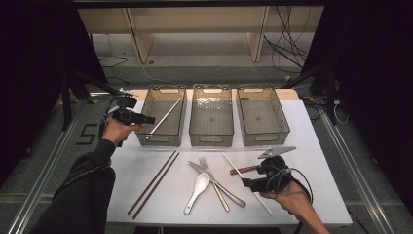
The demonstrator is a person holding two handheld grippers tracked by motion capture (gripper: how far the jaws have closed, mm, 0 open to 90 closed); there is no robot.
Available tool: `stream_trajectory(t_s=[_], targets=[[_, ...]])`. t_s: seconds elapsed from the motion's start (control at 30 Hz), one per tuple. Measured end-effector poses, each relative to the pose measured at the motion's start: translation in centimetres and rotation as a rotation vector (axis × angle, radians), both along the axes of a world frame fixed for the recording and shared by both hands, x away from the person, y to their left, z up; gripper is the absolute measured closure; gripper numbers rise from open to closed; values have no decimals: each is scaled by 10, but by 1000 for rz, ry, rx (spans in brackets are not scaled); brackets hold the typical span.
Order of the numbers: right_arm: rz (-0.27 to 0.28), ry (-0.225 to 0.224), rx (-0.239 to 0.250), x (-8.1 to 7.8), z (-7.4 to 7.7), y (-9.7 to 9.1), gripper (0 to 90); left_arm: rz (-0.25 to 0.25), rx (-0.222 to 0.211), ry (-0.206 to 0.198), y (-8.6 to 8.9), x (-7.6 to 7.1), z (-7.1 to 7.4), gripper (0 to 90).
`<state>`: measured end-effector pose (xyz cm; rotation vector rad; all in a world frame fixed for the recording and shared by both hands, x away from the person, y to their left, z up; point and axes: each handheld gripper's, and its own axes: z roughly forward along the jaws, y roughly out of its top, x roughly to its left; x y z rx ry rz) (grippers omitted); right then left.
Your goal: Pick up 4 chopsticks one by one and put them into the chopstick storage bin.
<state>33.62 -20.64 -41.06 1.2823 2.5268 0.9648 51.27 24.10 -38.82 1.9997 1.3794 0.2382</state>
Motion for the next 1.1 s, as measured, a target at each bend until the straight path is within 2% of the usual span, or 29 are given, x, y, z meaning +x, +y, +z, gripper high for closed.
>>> stream_trajectory(t_s=[0.07,0.1,0.17,0.33,0.4,0.43,0.5,0.63,0.7,0.77,0.87,0.9,0.93,1.1], targets=[[1,-5,-4,1,-1,-1,299,-11,-27,-18,-2,-10,4,383],[1,-5,-4,1,-1,-1,299,-17,-36,-28,-3,-15,6,383],[-6,0,-17,1,-1,-1,299,-26,-55,-52,-5,-26,9,311],[-16,12,-49,3,-5,-2,316,-66,-111,-108,-13,-54,11,250],[-24,21,-67,4,-8,-3,332,-77,-161,-119,-13,-64,8,231],[-26,30,-76,5,-9,-3,343,-81,-214,-114,-14,-73,5,225],[-30,47,-85,6,-13,-3,370,-92,-217,-110,-15,-76,3,200],[-21,80,-102,11,-21,1,437,-125,-222,-139,-23,-94,-2,193],[-15,88,-107,12,-23,3,455,-133,-234,-140,-27,-101,-6,190],[10,105,-139,15,-28,9,516,-139,-236,-141,-32,-108,-10,172],[14,121,-157,16,-32,11,557,-166,-236,-134,-39,-118,-14,167],[22,132,-173,18,-35,12,597,-173,-229,-137,-41,-120,-15,162],[22,132,-173,18,-35,12,597,-178,-220,-143,-42,-122,-15,162],[29,156,-197,21,-40,12,683,-173,-220,-157,-42,-129,-15,157]])
